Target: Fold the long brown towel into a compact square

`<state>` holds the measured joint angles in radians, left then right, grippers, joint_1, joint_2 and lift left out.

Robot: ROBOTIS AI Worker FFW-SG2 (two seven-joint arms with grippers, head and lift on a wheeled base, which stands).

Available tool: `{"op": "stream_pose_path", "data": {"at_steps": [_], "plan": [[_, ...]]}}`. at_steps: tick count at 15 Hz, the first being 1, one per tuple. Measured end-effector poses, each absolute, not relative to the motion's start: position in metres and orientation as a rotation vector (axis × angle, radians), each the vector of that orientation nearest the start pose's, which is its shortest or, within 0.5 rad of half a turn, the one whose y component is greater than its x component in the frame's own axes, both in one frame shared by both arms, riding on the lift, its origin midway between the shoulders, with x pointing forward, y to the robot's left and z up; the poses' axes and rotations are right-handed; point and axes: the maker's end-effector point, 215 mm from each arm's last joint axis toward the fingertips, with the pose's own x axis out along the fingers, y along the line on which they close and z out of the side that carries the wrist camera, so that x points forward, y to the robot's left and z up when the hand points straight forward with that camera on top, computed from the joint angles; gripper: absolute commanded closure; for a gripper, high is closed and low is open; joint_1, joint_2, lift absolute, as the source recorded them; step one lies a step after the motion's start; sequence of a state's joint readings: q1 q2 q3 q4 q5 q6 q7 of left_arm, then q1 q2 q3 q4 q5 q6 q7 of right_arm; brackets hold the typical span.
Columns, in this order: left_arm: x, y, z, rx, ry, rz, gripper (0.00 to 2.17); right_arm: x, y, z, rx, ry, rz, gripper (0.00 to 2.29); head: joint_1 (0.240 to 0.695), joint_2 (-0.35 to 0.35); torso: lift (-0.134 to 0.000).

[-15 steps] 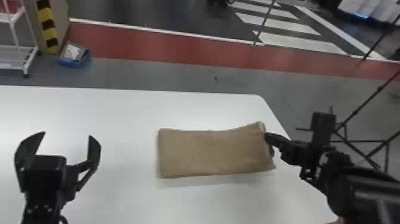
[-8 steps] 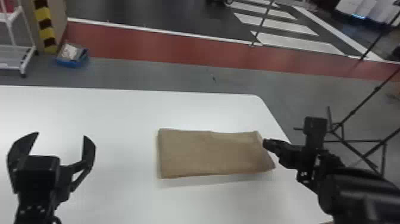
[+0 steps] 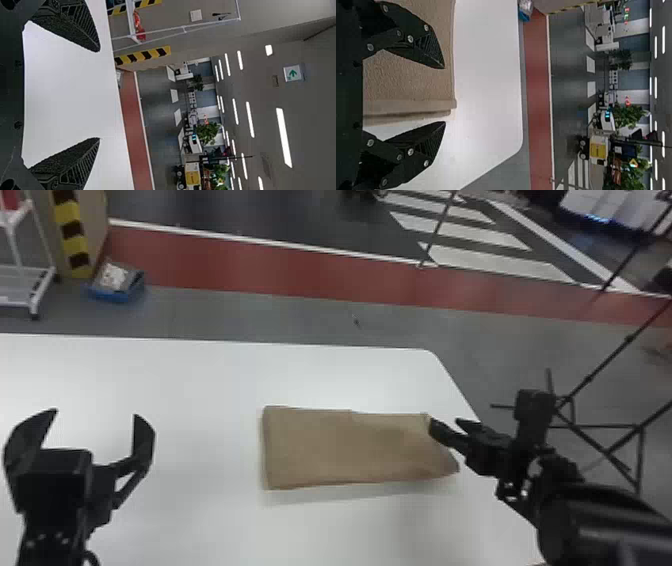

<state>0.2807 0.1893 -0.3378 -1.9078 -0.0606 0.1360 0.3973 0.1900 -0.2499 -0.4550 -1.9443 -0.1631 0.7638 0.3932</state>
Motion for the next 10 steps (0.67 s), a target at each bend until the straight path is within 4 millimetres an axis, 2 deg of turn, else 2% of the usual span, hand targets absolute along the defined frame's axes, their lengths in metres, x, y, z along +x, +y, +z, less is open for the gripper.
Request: {"op": "stream_pose_path", "data": {"at_steps": [1,7,10], "plan": [[0.489,0.158,-0.358,0.169,0.062,0.033,0.08,0.477,-0.427,-0.396,0.049,0.496,0.033,1.95,0.695,-0.311,-0.118],[0.491,0.163,-0.346,0.146,0.034,0.043,0.08,0.477,-0.306,-0.430,0.076,0.552,0.254,1.96,0.695,-0.177,-0.118],[0.490,0.160,-0.343,0.137,0.030,0.037,0.08,0.474,-0.260,-0.447,0.059,0.587,0.309,1.96,0.695,-0.119,-0.118]]}}
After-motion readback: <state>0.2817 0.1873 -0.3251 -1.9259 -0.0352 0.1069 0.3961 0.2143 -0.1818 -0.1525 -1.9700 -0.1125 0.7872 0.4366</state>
